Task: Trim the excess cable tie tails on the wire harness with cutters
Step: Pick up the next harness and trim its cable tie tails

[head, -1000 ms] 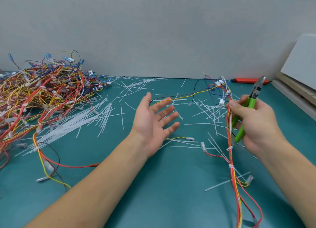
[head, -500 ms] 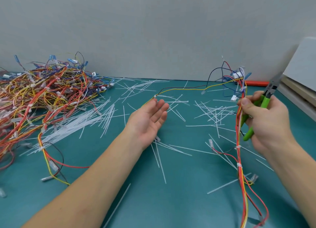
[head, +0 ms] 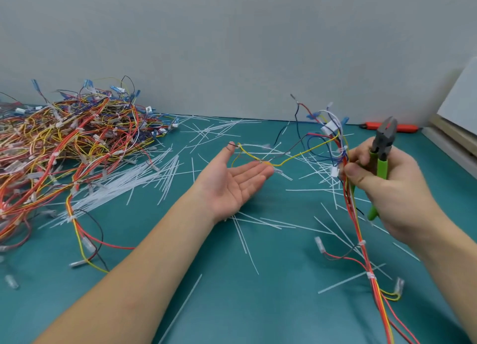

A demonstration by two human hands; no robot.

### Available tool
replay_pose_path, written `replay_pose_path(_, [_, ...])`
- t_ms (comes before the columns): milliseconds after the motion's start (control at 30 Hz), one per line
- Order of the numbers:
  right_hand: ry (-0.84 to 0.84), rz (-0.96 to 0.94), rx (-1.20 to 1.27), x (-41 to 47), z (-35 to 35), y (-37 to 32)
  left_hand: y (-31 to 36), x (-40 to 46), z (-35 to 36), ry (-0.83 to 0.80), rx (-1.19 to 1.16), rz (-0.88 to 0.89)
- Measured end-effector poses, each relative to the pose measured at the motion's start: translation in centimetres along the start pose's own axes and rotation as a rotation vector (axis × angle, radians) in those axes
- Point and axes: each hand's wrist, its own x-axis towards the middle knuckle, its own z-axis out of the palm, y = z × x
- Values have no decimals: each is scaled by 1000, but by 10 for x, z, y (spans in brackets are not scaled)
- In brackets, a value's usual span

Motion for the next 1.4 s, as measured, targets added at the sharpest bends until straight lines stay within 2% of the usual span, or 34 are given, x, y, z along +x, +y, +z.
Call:
replay_pose_path(67, [-25,4,-3,-1,1,0,0,3,0,28,-16,54])
replay_pose_path(167, [40,19,-13,0,-1,1,7,5,-3,95,-7,151])
replay_pose_path(300, [169,50,-100,5,-7,8,13,0,-4,-17,54,161])
replay_pose_path(467, [169,49,-282,7,-12,15,11,-3,-2,-27,176,168])
replay_pose_path(667, [291,116,-310,8,-13,21,18,-1,-3,0,-16,303])
replay_pose_path(767, [328,187,-270,8,-14,23,21,-2,-5,-66,-120,347])
replay_pose_path(933, [312,182,-353,2,3,25,13,-2,-2,-172,-60,349])
replay_pose_path(1033, [377,211,-241,7,13,21,10,-3,0,-202,-18,342])
replay_pose_path(1200, [473,437,284,39,16,-4,3,-5,5,-304,-22,323])
replay_pose_path(1267, [496,502,415,59,15,-11,0,-4,6,-322,-7,324])
replay_pose_path(1333, [476,585,434,74,17,-12,-1,-3,6,-298,19,337])
replay_pose_path(1400, [384,681,365,79,25,-8,-2,-2,5,-238,55,374])
